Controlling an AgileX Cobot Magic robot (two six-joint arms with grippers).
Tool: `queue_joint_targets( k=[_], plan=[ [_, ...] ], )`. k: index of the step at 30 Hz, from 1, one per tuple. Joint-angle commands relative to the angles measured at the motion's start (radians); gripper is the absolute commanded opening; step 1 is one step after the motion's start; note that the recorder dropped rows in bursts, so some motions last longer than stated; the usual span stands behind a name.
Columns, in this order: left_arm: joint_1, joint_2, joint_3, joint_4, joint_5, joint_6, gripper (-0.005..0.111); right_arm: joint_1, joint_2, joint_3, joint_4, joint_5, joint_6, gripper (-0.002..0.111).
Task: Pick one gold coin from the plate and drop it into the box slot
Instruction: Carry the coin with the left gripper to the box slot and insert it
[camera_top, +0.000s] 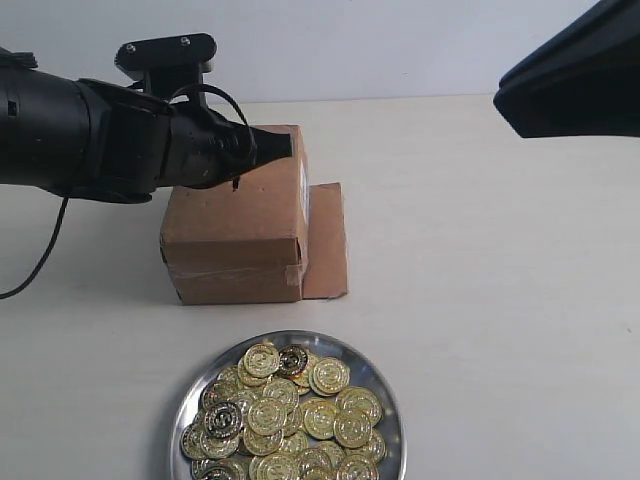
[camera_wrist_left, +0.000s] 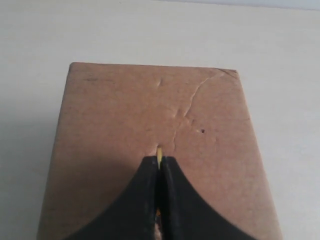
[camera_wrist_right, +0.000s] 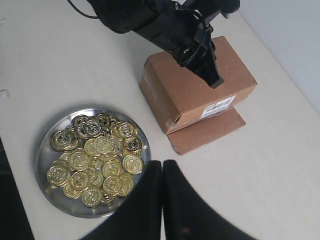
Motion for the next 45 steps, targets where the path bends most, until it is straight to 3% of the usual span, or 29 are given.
queue_joint_targets(
  k=[1,34,39,45],
  plan=[
    [-0.012,0.000,-0.007,-0.003,0.006,0.000,0.000,0.001,-0.003,0.002,-0.004,-0.002,0.002,0.000],
    [-0.015,0.047,-0.005,-0.003,0.010,0.004,0.000,0.001,-0.003,0.002,-0.004,-0.002,0.002,0.000],
    [-0.015,0.047,-0.005,-0.003,0.017,0.004,0.018,0.001,-0.003,0.002,-0.004,-0.002,0.002,0.000],
    [-0.015,0.047,-0.005,-0.003,0.017,0.004,0.054,0.001,-0.003,0.002,-0.004,-0.002,0.002,0.000]
  ],
)
